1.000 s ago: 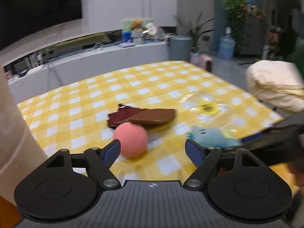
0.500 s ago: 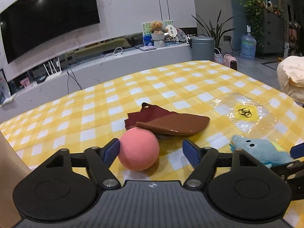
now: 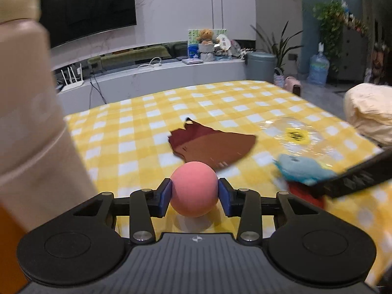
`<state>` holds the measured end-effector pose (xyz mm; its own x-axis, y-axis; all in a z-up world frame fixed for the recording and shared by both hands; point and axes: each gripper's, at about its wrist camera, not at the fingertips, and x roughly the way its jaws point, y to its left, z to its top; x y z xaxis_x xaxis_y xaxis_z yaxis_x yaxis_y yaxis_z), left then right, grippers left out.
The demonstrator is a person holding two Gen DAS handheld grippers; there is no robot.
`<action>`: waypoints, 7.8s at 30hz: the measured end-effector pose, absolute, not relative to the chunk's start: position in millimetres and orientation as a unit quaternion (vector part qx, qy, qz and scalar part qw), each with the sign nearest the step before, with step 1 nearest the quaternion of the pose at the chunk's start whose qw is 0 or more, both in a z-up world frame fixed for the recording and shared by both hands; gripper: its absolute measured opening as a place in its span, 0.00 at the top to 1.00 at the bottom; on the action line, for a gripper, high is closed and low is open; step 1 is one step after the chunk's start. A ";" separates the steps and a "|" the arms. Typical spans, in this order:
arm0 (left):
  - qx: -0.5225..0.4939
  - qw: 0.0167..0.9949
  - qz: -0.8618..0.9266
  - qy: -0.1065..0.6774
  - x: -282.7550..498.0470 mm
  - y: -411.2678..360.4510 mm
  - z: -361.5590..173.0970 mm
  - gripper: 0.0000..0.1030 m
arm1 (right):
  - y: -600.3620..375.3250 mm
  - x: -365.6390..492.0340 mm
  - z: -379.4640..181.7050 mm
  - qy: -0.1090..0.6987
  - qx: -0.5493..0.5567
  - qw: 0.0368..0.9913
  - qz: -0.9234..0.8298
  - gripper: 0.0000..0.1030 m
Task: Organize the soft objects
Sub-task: 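Lift the pink ball with the left gripper while the right gripper lifts the blue plush, then carry both items over the box and open both grippers to drop them, then move both grippers back from the box to the table, then grasp the clear biohazard bag with the right gripper while the left gripper grasps the brown felt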
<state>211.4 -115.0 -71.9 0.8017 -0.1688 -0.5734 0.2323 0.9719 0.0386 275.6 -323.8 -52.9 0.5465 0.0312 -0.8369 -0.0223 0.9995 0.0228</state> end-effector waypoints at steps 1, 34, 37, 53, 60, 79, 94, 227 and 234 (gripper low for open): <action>0.052 0.947 -0.108 0.298 206.0 -115.3 -71.5 0.55 | -323.7 274.8 -53.0 0.476 0.004 0.879 0.015 0.39; 0.112 0.944 -0.118 0.287 208.4 -141.9 -80.2 0.54 | -326.7 280.5 -50.4 0.484 0.122 0.866 0.018 0.81; 0.099 0.943 -0.125 0.293 206.3 -139.2 -73.6 0.55 | -331.6 278.8 -45.0 0.472 0.138 0.870 0.024 0.82; 0.078 0.915 -0.170 0.357 217.8 -147.9 8.3 0.56 | -367.3 265.4 -24.2 0.421 0.226 0.878 0.029 0.82; 0.087 0.880 -0.194 0.424 265.8 -160.2 86.9 0.56 | -373.1 272.7 -35.0 0.426 0.281 0.859 0.026 0.82; -0.069 0.864 -0.090 0.490 369.5 19.8 181.2 0.56 | -238.7 426.7 80.5 0.484 0.230 0.842 0.061 0.82; -0.114 0.868 0.003 0.483 327.9 189.5 107.7 0.56 | -16.4 400.9 203.8 0.485 0.091 0.837 0.237 0.82; -0.050 0.918 -0.195 0.340 186.3 -115.7 -26.1 0.09 | -340.3 341.4 -62.6 0.444 0.023 0.892 -0.082 0.90; 0.001 0.928 -0.179 0.327 234.5 -159.3 -40.5 0.09 | -372.8 321.2 -45.0 0.442 0.080 0.888 -0.099 1.00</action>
